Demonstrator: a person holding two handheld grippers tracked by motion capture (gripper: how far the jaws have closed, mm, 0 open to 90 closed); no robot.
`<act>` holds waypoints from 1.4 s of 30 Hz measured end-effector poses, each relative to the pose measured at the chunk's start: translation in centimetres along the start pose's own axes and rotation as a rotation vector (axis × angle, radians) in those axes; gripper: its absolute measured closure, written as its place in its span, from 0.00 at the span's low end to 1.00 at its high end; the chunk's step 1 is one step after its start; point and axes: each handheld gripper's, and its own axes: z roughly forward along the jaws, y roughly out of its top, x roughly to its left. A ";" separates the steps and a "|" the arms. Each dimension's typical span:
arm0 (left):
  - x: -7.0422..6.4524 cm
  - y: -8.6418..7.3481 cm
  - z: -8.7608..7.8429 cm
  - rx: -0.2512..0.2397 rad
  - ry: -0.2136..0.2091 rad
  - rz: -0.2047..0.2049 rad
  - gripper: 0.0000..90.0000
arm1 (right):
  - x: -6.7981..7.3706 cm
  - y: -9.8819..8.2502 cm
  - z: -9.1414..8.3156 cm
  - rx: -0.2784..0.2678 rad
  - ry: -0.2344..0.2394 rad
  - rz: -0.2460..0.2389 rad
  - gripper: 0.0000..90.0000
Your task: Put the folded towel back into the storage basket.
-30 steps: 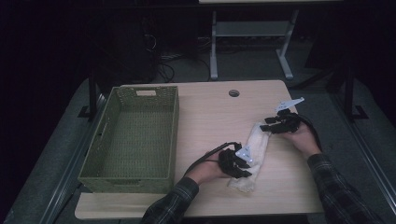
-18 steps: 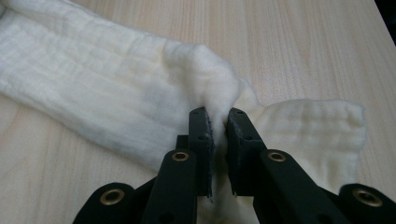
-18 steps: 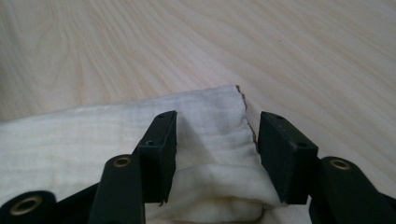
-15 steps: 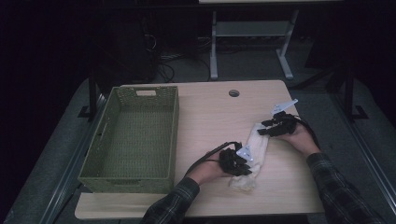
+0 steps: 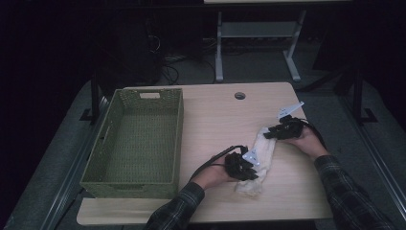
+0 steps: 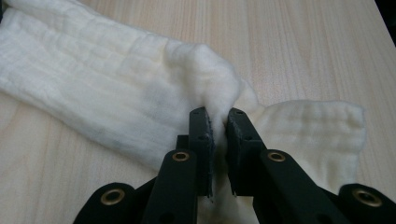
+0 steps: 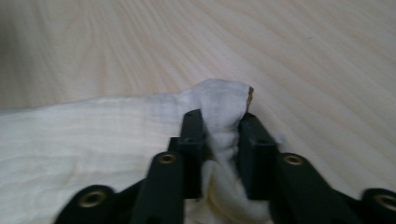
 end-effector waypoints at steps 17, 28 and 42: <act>-0.3 1.1 -2.3 -0.053 0.023 -0.055 0.92 | 0.6 2.1 -0.9 0.035 0.001 0.010 0.92; -0.5 3.0 -6.0 -0.068 0.094 -0.072 0.92 | 2.0 5.6 -2.3 -0.003 0.016 -0.053 0.92; 0.6 4.7 -11.4 -0.090 0.143 -0.076 0.92 | 3.6 10.3 -3.9 -0.057 0.071 -0.124 0.92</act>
